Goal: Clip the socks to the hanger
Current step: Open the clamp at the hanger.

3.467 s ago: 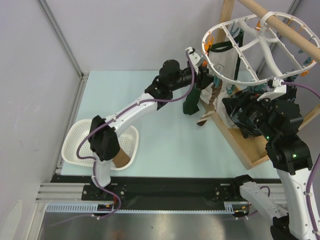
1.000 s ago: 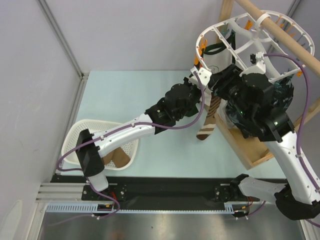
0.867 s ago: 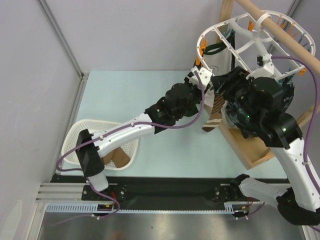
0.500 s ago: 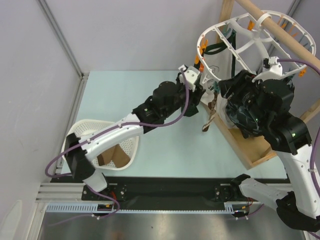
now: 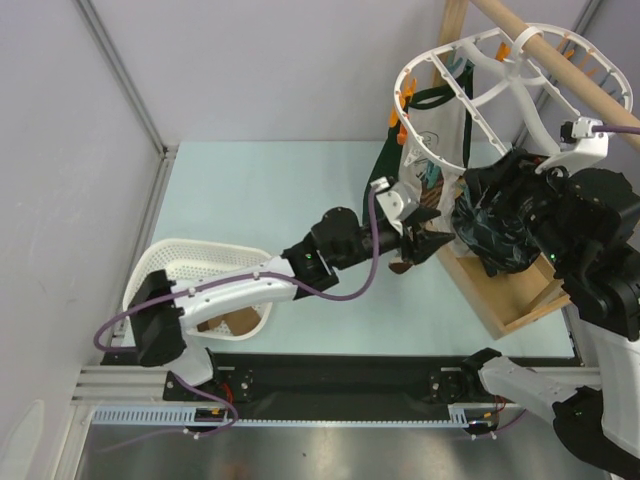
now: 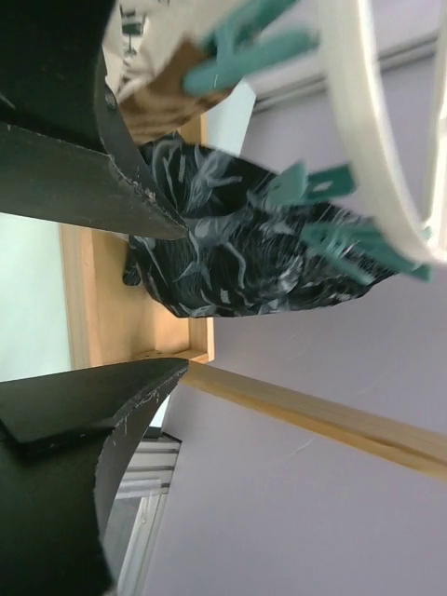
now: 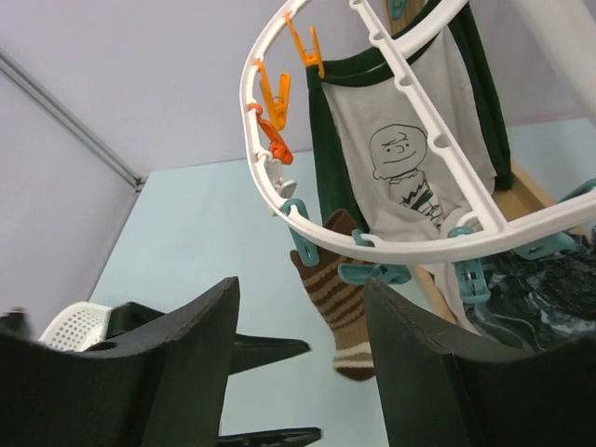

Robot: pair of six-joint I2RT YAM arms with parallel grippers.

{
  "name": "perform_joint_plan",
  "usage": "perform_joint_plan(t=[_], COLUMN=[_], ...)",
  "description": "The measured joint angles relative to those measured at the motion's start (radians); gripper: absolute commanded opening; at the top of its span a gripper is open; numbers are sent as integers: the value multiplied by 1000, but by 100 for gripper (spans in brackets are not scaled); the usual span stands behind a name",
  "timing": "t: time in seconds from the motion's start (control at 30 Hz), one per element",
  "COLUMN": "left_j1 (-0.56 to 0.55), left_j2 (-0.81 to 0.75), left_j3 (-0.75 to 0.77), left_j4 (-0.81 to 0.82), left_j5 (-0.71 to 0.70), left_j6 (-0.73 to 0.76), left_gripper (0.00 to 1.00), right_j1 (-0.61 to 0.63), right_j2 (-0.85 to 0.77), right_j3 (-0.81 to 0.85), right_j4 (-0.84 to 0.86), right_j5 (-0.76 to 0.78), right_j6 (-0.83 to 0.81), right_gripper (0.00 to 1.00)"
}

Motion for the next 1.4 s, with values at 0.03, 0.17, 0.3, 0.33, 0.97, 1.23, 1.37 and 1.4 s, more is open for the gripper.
perform_joint_plan(t=[0.03,0.17,0.3,0.33,0.97,1.23,1.37,1.4], left_j1=[-6,-15,-15,-15,29,35,37,37], left_j2=[19,115,196,216,375,415,416,416], left_j3=[0,3,13,21,198,219,219,221], left_j4=[22,103,165,176,355,392,422,426], left_j5=[0,-6,-38,-50,-161,-147,-140,-137], left_j6=[0,9,34,43,161,159,159,158], left_gripper=[60,57,61,63,71,67,62,59], right_j1=[0,0,0,0,0,0,0,0], right_j2=[-2,-18,-37,-41,-76,-75,-75,-75], right_j3=[11,33,43,43,21,10,0,-4], right_j4=[-11,-34,-40,-41,-31,-24,-21,-19], right_j5=[0,2,3,3,-5,-31,-42,-44], right_j6=[-4,-14,-18,-19,-33,-33,-33,-32], right_gripper=[61,62,62,62,63,63,63,63])
